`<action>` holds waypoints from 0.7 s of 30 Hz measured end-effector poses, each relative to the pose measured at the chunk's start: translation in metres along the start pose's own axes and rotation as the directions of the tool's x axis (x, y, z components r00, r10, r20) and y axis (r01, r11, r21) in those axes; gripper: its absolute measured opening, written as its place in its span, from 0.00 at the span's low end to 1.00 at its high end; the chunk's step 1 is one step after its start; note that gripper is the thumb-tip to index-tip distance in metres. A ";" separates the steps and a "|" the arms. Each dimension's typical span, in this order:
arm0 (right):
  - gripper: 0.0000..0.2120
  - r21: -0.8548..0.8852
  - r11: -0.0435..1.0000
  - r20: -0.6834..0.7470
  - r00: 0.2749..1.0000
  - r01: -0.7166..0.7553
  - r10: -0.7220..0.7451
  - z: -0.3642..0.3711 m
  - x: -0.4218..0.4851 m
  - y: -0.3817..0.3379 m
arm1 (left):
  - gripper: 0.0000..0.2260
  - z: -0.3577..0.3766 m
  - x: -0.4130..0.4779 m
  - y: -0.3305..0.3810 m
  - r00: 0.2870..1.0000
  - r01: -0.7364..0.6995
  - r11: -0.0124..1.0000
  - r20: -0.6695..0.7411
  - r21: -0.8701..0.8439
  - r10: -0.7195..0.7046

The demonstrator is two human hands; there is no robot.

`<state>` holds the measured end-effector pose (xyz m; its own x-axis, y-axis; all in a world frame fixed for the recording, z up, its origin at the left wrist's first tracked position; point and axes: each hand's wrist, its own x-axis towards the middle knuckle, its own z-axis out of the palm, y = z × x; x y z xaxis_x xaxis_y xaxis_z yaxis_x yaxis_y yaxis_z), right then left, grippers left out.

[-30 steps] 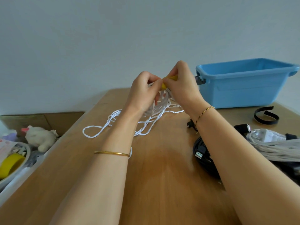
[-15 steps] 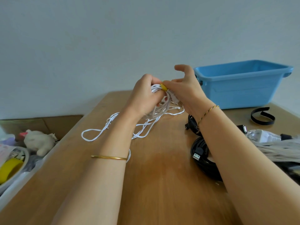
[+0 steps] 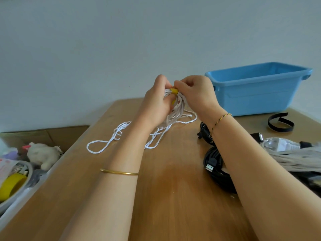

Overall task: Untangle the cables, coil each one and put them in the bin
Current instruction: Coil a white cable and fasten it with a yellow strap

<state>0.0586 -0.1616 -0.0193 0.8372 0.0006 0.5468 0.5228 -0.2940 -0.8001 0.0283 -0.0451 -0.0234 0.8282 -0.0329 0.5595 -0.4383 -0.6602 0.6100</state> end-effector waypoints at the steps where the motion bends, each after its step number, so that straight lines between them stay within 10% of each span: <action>1: 0.15 -0.010 1.000 -0.010 1.000 0.021 -0.021 0.001 0.000 0.000 | 0.04 0.000 0.000 0.000 1.000 0.014 1.000 0.000 -0.002 -0.014; 12: 0.13 -0.053 0.997 0.049 0.997 0.056 -0.053 -0.001 -0.002 0.000 | 0.05 -0.002 -0.003 0.002 0.963 0.267 0.932 0.097 -0.245 -0.250; 21: 0.09 0.074 0.996 0.292 0.954 0.054 -0.073 -0.008 -0.006 -0.005 | 0.06 -0.007 0.002 -0.001 0.982 0.173 0.969 -0.045 -0.174 -0.184</action>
<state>0.0496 -0.1680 -0.0168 0.8070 0.3010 0.5081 0.5775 -0.2222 -0.7856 0.0277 -0.0398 -0.0191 0.8779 0.1227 0.4628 -0.3423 -0.5149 0.7859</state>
